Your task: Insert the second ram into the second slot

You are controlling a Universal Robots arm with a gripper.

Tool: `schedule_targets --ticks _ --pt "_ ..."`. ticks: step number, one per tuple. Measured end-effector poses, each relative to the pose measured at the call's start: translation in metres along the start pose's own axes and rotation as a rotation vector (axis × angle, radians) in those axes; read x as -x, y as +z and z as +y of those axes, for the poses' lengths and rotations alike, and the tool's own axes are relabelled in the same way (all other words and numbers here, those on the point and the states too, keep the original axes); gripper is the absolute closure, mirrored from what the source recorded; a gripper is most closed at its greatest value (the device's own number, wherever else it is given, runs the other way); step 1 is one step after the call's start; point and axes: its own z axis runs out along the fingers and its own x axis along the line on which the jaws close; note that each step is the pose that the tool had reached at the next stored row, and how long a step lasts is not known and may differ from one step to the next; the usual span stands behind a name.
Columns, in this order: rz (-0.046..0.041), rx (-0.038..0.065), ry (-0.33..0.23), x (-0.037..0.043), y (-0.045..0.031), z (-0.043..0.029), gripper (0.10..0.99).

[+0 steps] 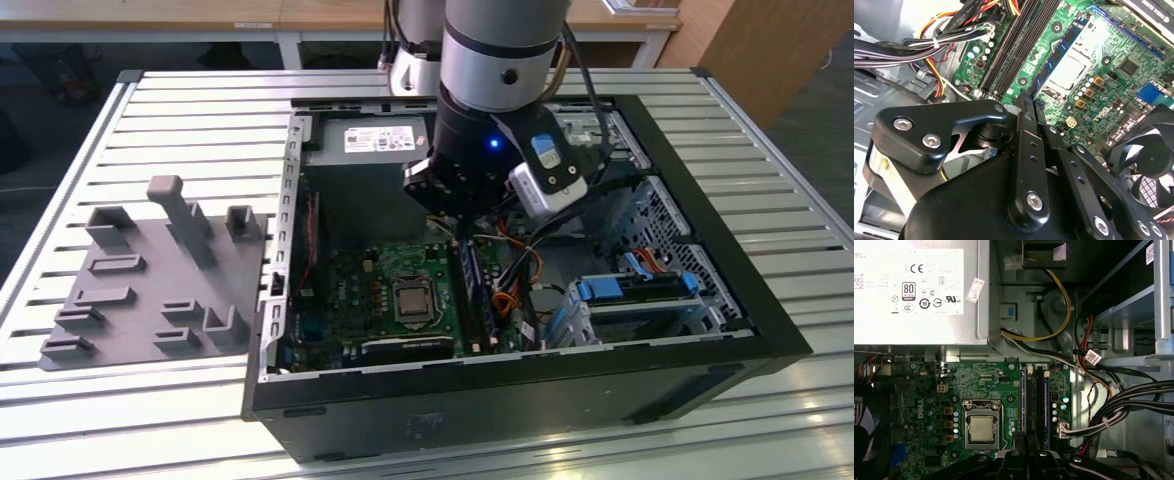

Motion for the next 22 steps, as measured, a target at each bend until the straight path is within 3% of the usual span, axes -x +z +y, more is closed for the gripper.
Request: schedule_targets --ticks 13,22 --pt "0.0009 0.0 0.0 0.0 0.0033 -0.0002 0.953" --pt "0.0066 0.0 0.0 0.0 0.0061 -0.0002 0.953"
